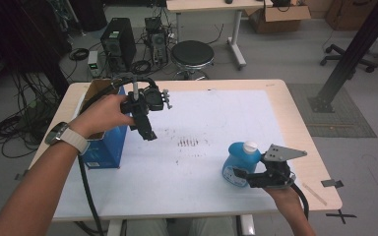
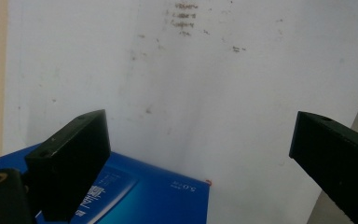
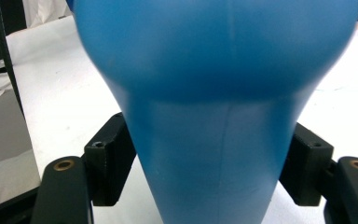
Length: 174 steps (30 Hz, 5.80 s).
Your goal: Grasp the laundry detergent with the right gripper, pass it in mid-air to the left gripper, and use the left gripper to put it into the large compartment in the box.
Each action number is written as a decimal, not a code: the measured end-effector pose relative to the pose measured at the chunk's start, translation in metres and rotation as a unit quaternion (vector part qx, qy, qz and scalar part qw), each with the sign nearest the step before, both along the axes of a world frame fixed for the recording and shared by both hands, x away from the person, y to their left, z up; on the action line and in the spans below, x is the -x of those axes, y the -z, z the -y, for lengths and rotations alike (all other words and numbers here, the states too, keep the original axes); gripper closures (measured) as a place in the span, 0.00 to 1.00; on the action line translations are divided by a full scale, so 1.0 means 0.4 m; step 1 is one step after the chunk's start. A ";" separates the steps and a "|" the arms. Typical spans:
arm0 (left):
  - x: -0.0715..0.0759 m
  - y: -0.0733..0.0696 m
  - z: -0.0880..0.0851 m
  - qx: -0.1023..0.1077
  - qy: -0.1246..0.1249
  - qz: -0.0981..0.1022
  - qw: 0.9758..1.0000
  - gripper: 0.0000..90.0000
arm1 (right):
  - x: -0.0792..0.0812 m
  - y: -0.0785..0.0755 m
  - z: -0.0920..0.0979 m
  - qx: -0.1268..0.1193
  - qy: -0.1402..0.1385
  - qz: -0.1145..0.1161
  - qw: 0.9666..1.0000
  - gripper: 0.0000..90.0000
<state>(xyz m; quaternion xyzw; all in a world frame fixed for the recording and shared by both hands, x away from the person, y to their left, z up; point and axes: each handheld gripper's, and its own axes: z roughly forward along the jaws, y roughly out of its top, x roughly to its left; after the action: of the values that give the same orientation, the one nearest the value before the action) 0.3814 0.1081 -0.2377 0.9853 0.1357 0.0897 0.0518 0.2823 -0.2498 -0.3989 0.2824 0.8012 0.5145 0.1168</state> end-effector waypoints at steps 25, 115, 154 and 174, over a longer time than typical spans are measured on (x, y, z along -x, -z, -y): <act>0.001 -0.001 -0.005 0.002 -0.004 0.003 1.000 0.06 | 0.003 -0.005 -0.001 0.003 -0.001 0.026 1.000 0.47; 0.158 -0.161 0.117 0.041 0.096 -0.014 0.994 0.07 | -0.136 -0.257 -0.296 0.041 -0.285 0.060 0.956 0.50; 0.151 -0.115 0.150 0.039 0.112 -0.039 0.992 0.10 | -0.123 -0.271 -0.396 0.054 -0.322 0.062 0.943 0.50; 0.154 -0.113 0.146 0.043 0.124 -0.041 0.991 0.26 | -0.120 -0.272 -0.397 0.056 -0.322 0.063 0.943 0.50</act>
<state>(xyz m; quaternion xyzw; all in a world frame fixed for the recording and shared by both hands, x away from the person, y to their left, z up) 0.3199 0.0497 -0.1925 0.9943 0.0184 0.0366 0.0989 0.3304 -0.0912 -0.2901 -0.0306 0.8679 0.4957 0.0107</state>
